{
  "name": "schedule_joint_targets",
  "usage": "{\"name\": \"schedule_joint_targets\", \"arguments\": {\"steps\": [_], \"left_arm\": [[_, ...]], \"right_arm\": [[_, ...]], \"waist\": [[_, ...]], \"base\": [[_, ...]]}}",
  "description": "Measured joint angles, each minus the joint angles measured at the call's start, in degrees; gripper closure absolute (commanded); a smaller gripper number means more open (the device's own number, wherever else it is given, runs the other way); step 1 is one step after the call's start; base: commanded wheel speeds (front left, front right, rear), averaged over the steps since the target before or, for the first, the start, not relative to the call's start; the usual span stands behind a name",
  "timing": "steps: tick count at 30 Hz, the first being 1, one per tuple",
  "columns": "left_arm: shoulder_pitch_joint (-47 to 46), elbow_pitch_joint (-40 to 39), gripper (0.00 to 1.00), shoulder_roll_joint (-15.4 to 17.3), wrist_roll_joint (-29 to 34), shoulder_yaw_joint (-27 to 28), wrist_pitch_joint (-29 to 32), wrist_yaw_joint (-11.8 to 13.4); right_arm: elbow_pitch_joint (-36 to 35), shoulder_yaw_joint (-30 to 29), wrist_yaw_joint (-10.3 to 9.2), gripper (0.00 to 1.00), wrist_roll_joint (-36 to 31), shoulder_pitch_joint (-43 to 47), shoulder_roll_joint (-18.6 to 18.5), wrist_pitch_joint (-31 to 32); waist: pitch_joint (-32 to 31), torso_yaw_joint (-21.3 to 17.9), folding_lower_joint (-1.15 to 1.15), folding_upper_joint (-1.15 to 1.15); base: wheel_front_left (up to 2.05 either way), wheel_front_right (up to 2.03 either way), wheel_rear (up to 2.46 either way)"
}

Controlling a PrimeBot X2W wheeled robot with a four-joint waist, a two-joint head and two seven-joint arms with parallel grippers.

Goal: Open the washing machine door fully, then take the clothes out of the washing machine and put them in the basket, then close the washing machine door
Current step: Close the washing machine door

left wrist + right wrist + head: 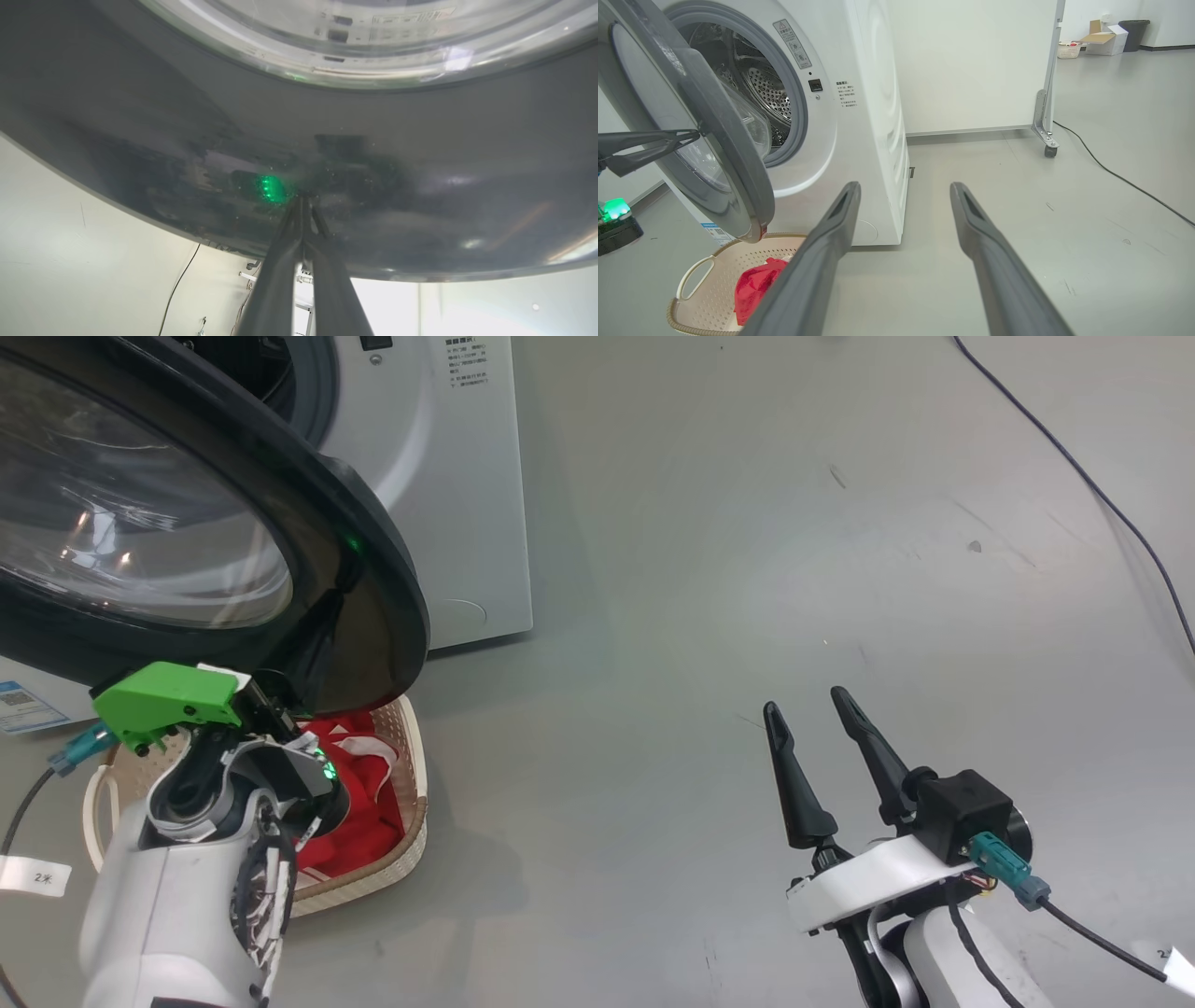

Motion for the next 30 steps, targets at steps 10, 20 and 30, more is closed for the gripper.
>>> {"name": "schedule_joint_targets", "arguments": {"steps": [10,20,30], "left_arm": [[1.48,-0.01,1.00,-0.04,1.69,-8.39,-0.13,-1.42],[6.30,-2.04,1.00,1.67,14.32,-14.83,-1.57,-2.80],[10.55,-10.36,1.00,8.78,28.77,-19.41,-9.76,-2.85]], "right_arm": [[-0.07,-2.11,-0.43,0.00,-0.03,0.06,0.04,-0.14],[-0.09,-4.05,-0.43,0.00,-0.47,1.10,-0.41,-0.15],[-0.56,-4.46,-0.41,0.00,-0.66,2.53,-0.49,-0.15]], "waist": [[-1.22,2.63,0.00,0.00],[-3.46,7.33,0.00,0.00],[-6.15,11.71,0.00,0.00]], "base": [[0.00,0.00,0.00],[0.00,0.00,0.00],[0.00,0.00,0.00]]}}
